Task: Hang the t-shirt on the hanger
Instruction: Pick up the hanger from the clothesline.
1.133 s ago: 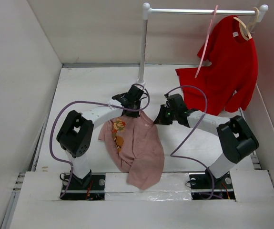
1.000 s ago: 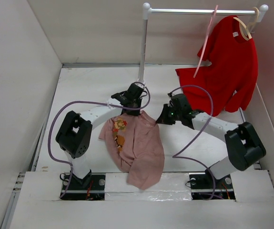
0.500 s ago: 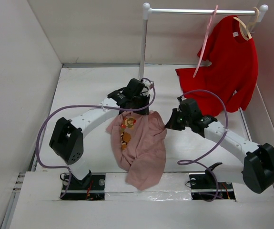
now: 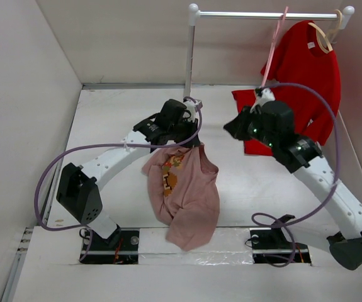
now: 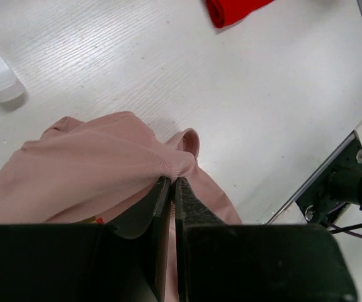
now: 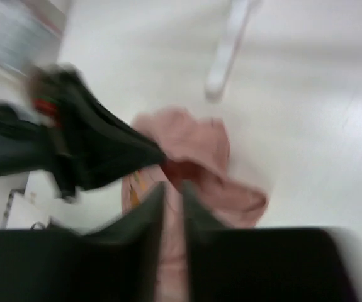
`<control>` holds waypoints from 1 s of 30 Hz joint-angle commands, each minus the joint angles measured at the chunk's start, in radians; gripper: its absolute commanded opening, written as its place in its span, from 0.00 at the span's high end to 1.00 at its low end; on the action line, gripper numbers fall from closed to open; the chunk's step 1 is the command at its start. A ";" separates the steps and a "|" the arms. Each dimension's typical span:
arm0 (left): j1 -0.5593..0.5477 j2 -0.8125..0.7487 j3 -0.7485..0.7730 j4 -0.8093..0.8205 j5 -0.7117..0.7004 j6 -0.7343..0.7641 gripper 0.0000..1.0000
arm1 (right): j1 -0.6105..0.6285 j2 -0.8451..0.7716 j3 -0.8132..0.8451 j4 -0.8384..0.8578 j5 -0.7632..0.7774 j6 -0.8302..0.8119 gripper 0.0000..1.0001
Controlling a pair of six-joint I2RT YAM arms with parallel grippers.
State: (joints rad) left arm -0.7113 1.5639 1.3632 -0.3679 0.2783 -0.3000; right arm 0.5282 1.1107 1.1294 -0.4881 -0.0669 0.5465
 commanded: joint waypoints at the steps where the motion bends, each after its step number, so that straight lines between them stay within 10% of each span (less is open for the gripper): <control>1: -0.005 -0.053 -0.001 0.069 0.045 -0.017 1.00 | 0.007 -0.023 0.246 -0.007 0.148 -0.054 1.00; 10: -0.005 -0.077 -0.019 0.093 0.079 -0.021 1.00 | -0.097 0.165 0.709 -0.036 0.446 -0.127 0.98; 12: -0.005 -0.091 -0.027 0.107 0.079 -0.021 1.00 | -0.132 0.291 0.827 -0.110 0.489 -0.155 0.88; 16: -0.005 -0.110 -0.044 0.119 0.091 -0.010 1.00 | -0.181 0.530 1.168 -0.251 0.633 -0.260 0.36; 18: -0.005 -0.117 -0.053 0.121 0.098 -0.008 1.00 | -0.213 0.640 1.351 -0.349 0.656 -0.272 0.31; 30: -0.005 -0.165 -0.165 0.162 0.163 -0.021 1.00 | -0.336 0.733 1.251 -0.305 0.555 -0.258 0.39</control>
State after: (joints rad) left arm -0.7120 1.4261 1.1992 -0.2573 0.3954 -0.3233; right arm 0.1875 1.8477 2.3882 -0.8394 0.5079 0.3130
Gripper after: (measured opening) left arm 0.021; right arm 0.612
